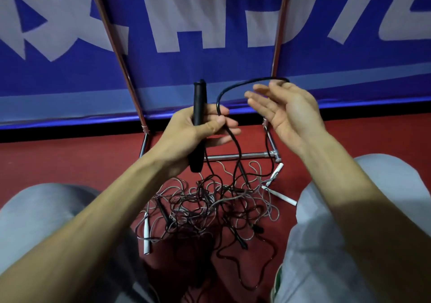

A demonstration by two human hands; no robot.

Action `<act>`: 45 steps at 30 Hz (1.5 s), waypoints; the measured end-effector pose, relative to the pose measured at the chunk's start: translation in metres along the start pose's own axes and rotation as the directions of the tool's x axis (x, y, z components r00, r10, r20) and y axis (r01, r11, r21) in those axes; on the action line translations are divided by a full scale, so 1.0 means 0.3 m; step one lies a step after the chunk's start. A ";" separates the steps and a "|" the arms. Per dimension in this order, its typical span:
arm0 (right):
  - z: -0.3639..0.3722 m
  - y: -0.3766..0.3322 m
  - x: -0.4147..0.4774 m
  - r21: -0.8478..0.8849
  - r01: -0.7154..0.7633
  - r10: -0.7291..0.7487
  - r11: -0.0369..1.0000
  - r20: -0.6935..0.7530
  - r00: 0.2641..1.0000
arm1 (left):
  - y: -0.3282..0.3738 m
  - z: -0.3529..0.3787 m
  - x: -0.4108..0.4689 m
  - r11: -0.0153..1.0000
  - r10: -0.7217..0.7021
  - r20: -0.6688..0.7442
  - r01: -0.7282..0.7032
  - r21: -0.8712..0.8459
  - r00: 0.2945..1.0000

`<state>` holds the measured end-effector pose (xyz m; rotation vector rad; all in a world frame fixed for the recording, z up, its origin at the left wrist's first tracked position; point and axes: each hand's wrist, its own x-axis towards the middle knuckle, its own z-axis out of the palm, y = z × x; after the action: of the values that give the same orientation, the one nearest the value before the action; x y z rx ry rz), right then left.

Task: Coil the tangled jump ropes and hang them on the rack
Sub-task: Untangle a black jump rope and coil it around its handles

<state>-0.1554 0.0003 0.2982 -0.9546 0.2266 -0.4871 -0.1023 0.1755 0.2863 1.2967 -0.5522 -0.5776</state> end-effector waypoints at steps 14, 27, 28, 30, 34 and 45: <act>-0.005 0.175 -0.039 -0.918 0.356 0.528 0.173 0.392 0.754 | 0.115 -0.074 0.003 0.789 0.125 -0.117 -0.170 -0.590 0.985; 0.002 0.145 -0.022 -0.675 0.055 0.208 0.736 0.303 0.930 | 0.050 -0.112 0.035 0.995 0.017 -0.196 0.003 0.098 0.981; 0.006 0.135 -0.021 -0.615 0.052 0.173 0.787 0.300 0.938 | 0.032 -0.104 0.035 0.971 -0.007 -0.175 0.048 0.233 0.984; 0.010 0.114 -0.018 -0.474 0.034 0.116 0.880 0.283 0.952 | 0.001 -0.088 0.034 0.901 -0.048 -0.135 0.101 0.422 0.990; 0.013 0.063 -0.007 -0.124 -0.007 0.034 0.992 0.219 0.975 | -0.038 -0.056 0.028 0.863 -0.153 -0.031 0.149 0.483 0.988; 0.009 0.048 0.000 -0.097 -0.058 0.063 0.994 0.048 0.997 | -0.036 -0.016 0.020 0.973 0.004 -0.075 0.014 0.231 0.997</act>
<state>-0.1500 0.0090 0.2879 -1.0491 0.2338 -0.3990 -0.0955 0.1731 0.2751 1.5348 -0.5663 -0.4765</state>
